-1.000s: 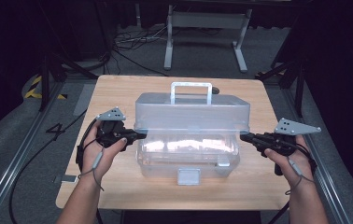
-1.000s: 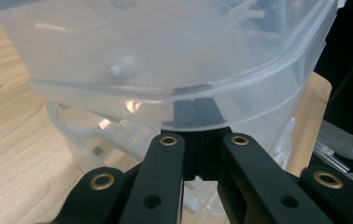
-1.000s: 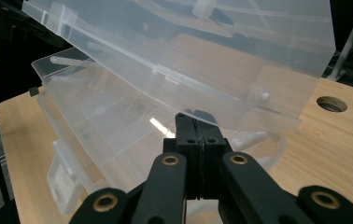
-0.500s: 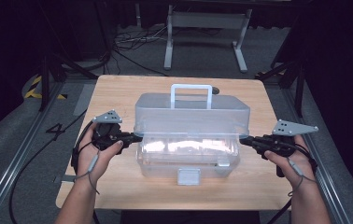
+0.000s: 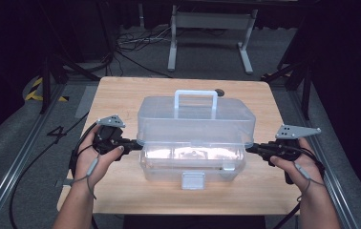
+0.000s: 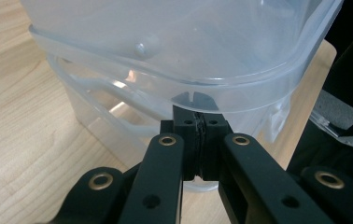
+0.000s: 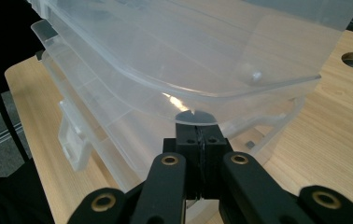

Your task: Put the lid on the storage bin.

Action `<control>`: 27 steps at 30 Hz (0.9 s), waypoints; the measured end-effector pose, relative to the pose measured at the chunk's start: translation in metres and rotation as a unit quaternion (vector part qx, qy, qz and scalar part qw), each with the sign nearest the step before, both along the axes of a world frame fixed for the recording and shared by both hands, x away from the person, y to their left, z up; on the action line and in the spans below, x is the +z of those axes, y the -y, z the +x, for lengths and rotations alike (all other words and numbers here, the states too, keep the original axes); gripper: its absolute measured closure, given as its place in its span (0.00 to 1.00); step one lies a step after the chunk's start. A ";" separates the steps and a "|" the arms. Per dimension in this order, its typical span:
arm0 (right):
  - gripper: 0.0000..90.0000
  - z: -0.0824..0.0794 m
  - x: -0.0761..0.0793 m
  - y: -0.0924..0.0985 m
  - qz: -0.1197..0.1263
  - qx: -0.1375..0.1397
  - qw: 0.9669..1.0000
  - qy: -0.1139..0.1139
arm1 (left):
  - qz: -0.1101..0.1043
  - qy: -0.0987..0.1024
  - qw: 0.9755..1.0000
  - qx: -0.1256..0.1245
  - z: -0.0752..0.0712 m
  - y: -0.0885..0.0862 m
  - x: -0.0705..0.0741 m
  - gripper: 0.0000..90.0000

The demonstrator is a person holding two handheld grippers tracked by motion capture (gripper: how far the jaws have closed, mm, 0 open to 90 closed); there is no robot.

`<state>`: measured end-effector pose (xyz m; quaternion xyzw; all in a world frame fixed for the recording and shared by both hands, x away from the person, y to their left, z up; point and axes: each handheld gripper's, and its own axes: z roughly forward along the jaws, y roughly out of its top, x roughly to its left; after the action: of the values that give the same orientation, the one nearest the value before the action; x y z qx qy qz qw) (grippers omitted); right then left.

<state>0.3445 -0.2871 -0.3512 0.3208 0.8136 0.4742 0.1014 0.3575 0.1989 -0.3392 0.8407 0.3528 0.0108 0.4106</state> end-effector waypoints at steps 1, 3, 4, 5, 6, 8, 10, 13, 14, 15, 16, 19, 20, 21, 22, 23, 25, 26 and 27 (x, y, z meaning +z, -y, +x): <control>1.00 0.000 0.000 0.000 -0.001 0.000 1.000 -0.002 | 0.002 -0.002 1.000 0.000 0.000 0.000 0.000 0.99; 1.00 0.000 -0.001 0.000 -0.002 0.001 1.000 -0.005 | 0.007 -0.005 1.000 -0.003 0.000 0.000 0.000 0.99; 1.00 0.000 -0.001 0.000 -0.004 0.003 1.000 -0.006 | 0.008 -0.006 1.000 -0.003 0.000 0.000 -0.001 0.99; 0.99 0.000 -0.001 0.000 -0.006 0.005 1.000 -0.007 | 0.010 -0.006 1.000 -0.004 0.000 0.000 -0.001 0.99; 0.99 -0.001 -0.001 0.000 -0.007 0.007 1.000 -0.009 | 0.013 -0.010 1.000 -0.008 0.000 0.000 -0.001 0.99; 0.99 -0.001 -0.001 0.000 -0.014 0.011 1.000 -0.012 | 0.015 -0.012 1.000 -0.012 0.000 0.001 -0.001 0.99; 0.99 -0.001 -0.001 0.000 -0.015 0.013 1.000 -0.015 | 0.020 -0.015 1.000 -0.013 -0.001 0.002 -0.001 0.99; 0.99 -0.001 -0.002 0.000 -0.021 0.017 0.999 -0.018 | 0.023 -0.018 0.999 -0.015 -0.001 0.002 -0.002 0.99; 0.99 -0.001 -0.002 0.000 -0.021 0.017 0.999 -0.018 | 0.025 -0.018 0.999 -0.017 -0.001 0.002 -0.002 0.99; 0.99 -0.001 -0.002 0.000 -0.022 0.018 0.999 -0.019 | 0.026 -0.022 0.999 -0.020 -0.001 0.003 -0.002 0.99; 0.99 -0.002 -0.002 0.000 -0.024 0.020 0.999 -0.021 | 0.028 -0.025 0.999 -0.022 -0.001 0.002 -0.002 0.99; 0.98 -0.002 -0.003 -0.001 -0.032 0.026 0.999 -0.029 | 0.035 -0.033 0.998 -0.031 -0.001 0.002 -0.004 0.99; 0.98 -0.002 -0.003 -0.001 -0.035 0.028 0.999 -0.031 | 0.036 -0.037 0.998 -0.031 -0.001 0.002 -0.004 0.99; 0.98 -0.002 -0.004 -0.001 -0.038 0.029 0.998 -0.033 | 0.036 -0.038 0.998 -0.034 0.000 0.003 -0.005 0.99; 0.98 -0.002 -0.004 -0.002 -0.040 0.030 0.998 -0.034 | 0.038 -0.040 0.998 -0.035 0.000 0.003 -0.005 0.99; 0.98 -0.002 -0.005 -0.002 -0.042 0.032 0.998 -0.036 | 0.041 -0.041 0.998 -0.038 0.000 0.003 -0.006 0.99; 0.98 -0.002 -0.005 -0.002 -0.043 0.035 0.998 -0.038 | 0.046 -0.041 0.997 -0.041 0.000 0.003 -0.006 0.99; 0.98 -0.002 -0.005 -0.002 -0.044 0.035 0.998 -0.039 | 0.046 -0.043 0.997 -0.045 0.000 0.003 -0.006 0.99; 0.98 -0.002 -0.005 -0.002 -0.049 0.035 0.997 -0.041 | 0.047 -0.045 0.997 -0.045 0.000 0.004 -0.006 0.99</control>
<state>0.3422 -0.2848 -0.3567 0.3058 0.8500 0.4237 0.0663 0.3570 0.1952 -0.3455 0.8739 0.3317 -0.0289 0.3542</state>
